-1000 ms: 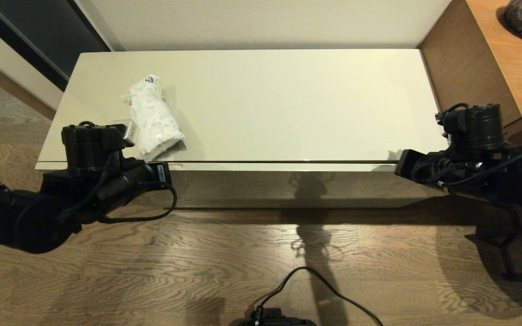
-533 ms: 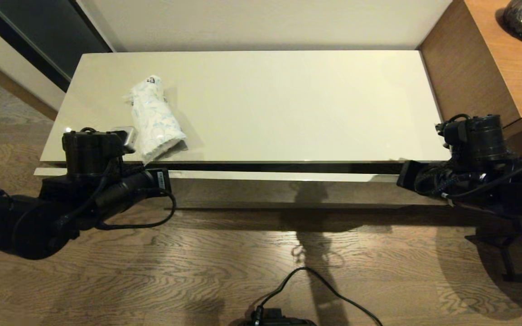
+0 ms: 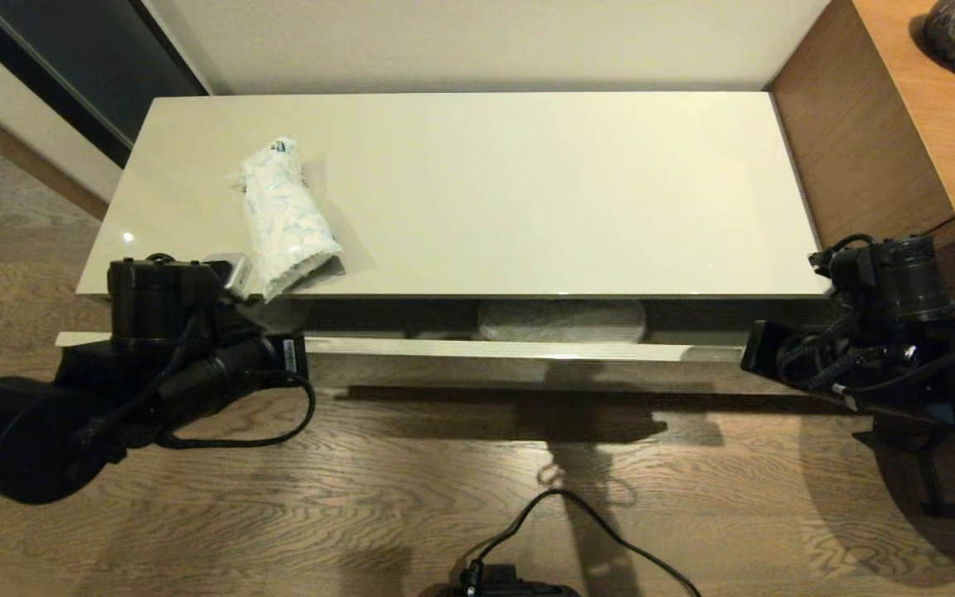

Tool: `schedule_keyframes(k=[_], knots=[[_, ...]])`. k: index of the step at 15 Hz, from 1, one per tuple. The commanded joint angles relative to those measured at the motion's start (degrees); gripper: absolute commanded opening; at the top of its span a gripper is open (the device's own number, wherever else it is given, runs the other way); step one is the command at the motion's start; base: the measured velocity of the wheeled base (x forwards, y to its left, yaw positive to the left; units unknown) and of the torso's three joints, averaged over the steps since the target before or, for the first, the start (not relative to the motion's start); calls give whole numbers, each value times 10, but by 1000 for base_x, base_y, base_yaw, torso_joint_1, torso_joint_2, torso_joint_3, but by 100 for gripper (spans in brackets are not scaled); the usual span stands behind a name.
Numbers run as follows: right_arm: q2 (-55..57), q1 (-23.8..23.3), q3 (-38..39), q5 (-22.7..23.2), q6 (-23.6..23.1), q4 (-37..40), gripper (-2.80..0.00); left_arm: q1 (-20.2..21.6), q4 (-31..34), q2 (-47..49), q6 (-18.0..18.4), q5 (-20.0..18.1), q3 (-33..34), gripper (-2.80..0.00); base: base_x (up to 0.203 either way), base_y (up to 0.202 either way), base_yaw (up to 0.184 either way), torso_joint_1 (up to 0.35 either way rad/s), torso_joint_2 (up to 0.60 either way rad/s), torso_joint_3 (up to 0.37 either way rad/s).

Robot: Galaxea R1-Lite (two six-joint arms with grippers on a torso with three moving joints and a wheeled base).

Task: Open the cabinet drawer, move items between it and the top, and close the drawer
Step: Open the drawer

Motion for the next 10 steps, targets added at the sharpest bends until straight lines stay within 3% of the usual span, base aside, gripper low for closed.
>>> schedule_keyframes(k=[1, 4, 6, 7, 10], knots=[[-25, 0, 26, 6, 1, -5, -280, 0, -5, -10, 0, -1, 20, -280, 0, 0, 0, 0, 0, 0], [-63, 0, 80, 13, 0, -2, -280, 0, 67, -51, -5, -20, 47, -280, 0, 0, 0, 0, 0, 0], [-109, 1, 129, 23, -4, 5, -280, 4, 127, -86, -27, -84, 79, -280, 0, 0, 0, 0, 0, 0], [-131, 1, 148, 26, -8, 14, -280, 8, 143, -93, -39, -95, 91, -280, 0, 0, 0, 0, 0, 0], [-209, 0, 170, 30, -27, 62, -280, 13, 155, -127, -67, -98, 111, -280, 0, 0, 0, 0, 0, 0]])
